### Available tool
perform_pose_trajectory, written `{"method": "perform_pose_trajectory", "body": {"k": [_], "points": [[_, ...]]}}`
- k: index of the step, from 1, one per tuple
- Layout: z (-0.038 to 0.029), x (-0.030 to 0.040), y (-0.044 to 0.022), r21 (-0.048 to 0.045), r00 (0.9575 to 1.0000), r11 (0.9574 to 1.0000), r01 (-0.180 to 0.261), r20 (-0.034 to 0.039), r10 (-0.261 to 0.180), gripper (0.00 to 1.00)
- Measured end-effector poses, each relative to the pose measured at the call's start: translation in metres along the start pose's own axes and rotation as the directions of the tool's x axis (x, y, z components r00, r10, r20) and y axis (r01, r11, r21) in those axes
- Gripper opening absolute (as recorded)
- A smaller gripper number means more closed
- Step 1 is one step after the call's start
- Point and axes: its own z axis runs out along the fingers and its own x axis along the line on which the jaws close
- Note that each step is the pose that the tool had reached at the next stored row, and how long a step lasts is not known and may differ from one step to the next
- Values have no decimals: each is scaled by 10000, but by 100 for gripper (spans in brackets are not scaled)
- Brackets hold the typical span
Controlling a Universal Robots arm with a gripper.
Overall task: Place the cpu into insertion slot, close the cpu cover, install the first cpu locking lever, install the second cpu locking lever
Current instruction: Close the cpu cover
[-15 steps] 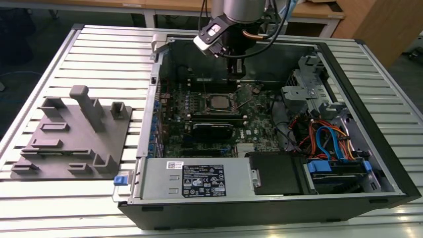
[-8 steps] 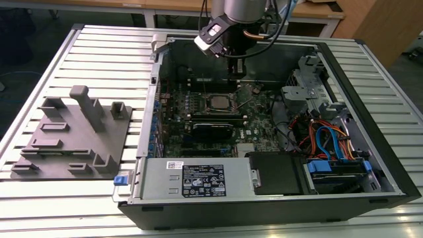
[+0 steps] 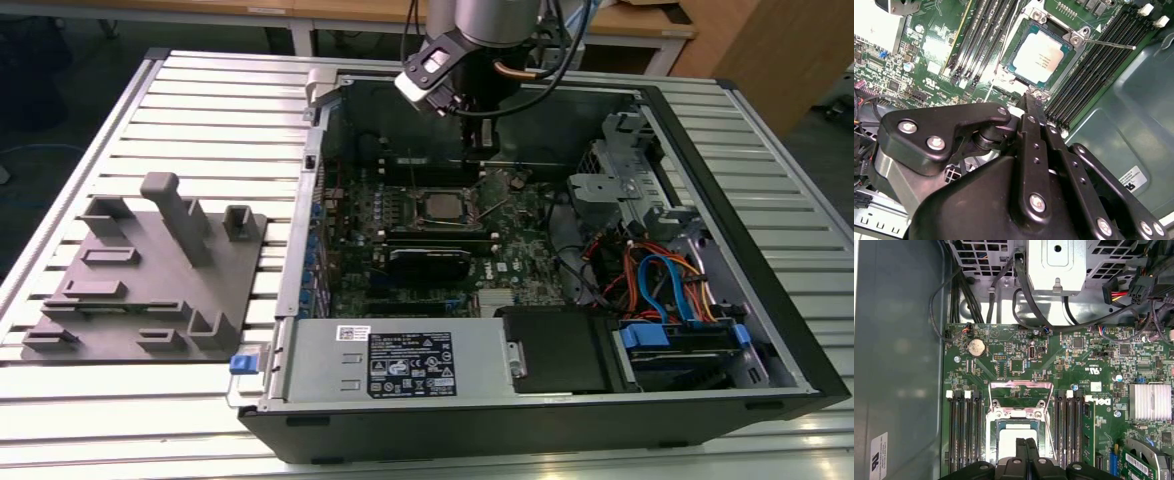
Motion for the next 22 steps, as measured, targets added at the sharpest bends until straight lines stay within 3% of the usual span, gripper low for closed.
{"method": "perform_pose_trajectory", "body": {"k": [22], "points": [[2,0,59,0,10000,10000,0,0,0,10]]}}
